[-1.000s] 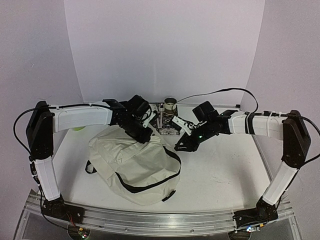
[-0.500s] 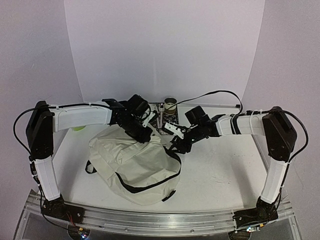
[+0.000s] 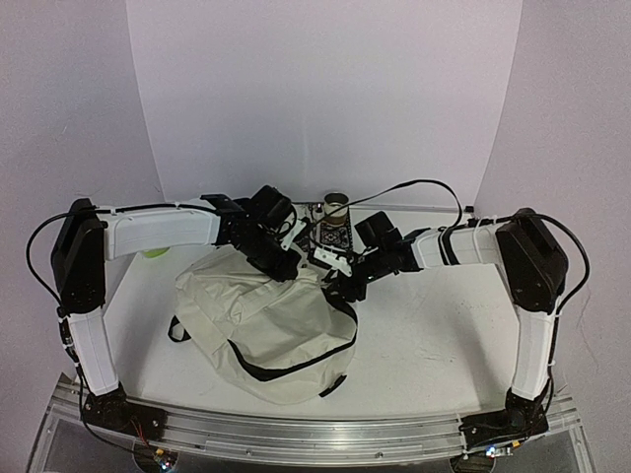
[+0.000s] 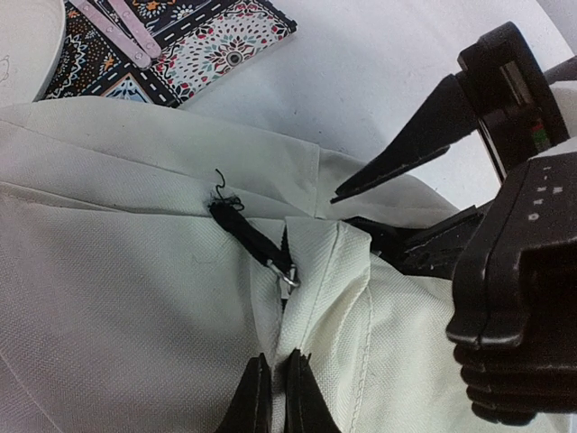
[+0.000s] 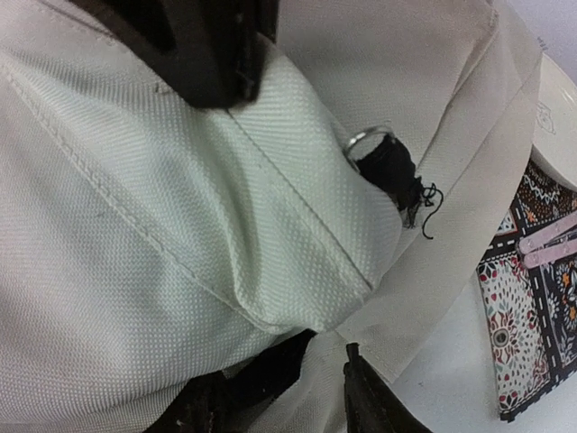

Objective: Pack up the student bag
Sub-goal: Grab the largest pocket of the student bag, then zip the student bag into the largest pocket of the bag.

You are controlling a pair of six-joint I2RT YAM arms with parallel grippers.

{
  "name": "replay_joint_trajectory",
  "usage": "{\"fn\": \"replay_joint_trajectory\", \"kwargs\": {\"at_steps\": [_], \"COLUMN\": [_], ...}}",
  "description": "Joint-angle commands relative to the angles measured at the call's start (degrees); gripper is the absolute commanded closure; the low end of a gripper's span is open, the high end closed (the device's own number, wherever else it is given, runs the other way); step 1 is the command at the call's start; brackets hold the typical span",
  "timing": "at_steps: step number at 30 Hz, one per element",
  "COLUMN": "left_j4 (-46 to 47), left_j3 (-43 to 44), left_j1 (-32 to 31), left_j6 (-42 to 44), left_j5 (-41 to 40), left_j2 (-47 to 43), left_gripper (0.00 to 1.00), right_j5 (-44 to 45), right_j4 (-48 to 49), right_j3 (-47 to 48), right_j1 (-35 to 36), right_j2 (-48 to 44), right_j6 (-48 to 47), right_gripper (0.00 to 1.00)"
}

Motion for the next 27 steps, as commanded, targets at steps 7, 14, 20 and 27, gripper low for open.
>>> {"fn": "replay_joint_trajectory", "kwargs": {"at_steps": [7, 14, 20, 27], "left_j4": [0.96, 0.87, 0.87, 0.95], "left_j3": [0.65, -0.15, -1.39, -0.77], "left_j1": [-0.11, 0.32, 0.79, 1.36], "left_j6": [-0.29, -0.61, -1.16, -3.10], "left_j5": [1.35, -0.06, -1.66, -3.17], "left_j2": [-2.04, -2.14, -2.07, -0.91], "left_gripper": [1.00, 1.00, 1.00, 1.00], "right_j5": [-5.90, -4.13, -3.23, -1.14], "right_j4": [-1.63, -3.21, -6.14, -9.10], "right_j3": [1.57, -3.80, -10.50, -19.17], "right_j1": [0.44, 0.43, 0.55, 4.96], "right_j2": [-0.77, -7.57, -16.85, -26.01], "right_j6": [-2.99, -3.09, -1.11, 4.57], "right_gripper": [1.00, 1.00, 1.00, 1.00]}}
